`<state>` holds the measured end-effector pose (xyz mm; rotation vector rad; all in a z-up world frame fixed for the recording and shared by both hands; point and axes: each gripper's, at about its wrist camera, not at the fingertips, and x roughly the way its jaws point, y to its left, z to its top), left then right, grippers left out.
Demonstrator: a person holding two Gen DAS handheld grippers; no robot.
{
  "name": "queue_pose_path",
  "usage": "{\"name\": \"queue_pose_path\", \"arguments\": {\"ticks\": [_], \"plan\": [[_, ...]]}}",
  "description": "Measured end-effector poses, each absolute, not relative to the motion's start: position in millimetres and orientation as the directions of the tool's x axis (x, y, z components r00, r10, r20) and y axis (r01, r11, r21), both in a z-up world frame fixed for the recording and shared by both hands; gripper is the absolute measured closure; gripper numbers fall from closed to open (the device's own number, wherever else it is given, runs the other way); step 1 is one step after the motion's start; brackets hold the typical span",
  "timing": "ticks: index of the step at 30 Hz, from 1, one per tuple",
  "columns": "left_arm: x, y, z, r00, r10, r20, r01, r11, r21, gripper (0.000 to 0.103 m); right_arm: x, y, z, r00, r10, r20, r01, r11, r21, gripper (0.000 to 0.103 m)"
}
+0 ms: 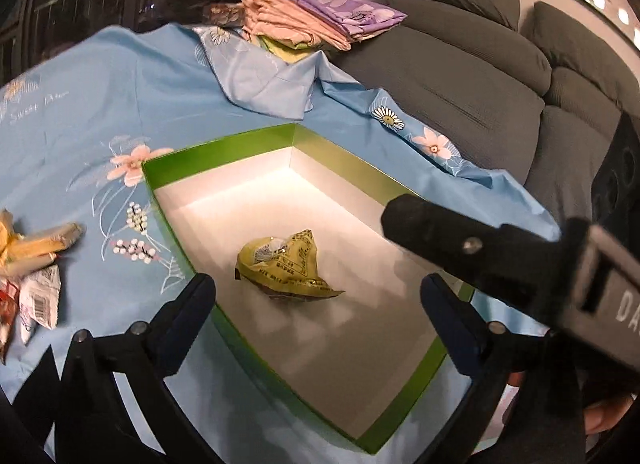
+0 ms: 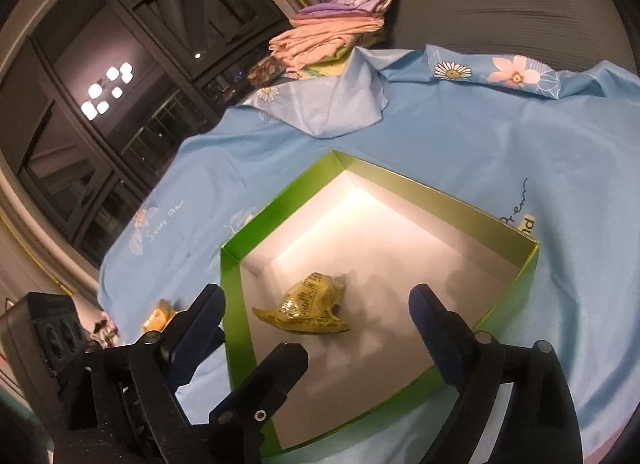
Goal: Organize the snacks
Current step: 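Move the right gripper back to the snack pile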
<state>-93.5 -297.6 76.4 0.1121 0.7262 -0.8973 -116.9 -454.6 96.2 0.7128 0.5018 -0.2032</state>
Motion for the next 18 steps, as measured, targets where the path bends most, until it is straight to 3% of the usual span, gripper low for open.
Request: {"name": "queue_pose_path", "arguments": {"ticks": [8, 18], "plan": [[-76, -257, 84, 0.414, -0.656, -0.631, 0.659, 0.695, -0.289, 0.000, -102, -425, 116, 0.870, 0.029, -0.492, 0.270, 0.807, 0.525, 0.001], [-50, -165, 91, 0.482, -0.655, -0.582, 0.582, 0.736, -0.347, 0.000, -69, -351, 128, 0.862, 0.216, -0.459, 0.065, 0.850, 0.522, 0.001]]}}
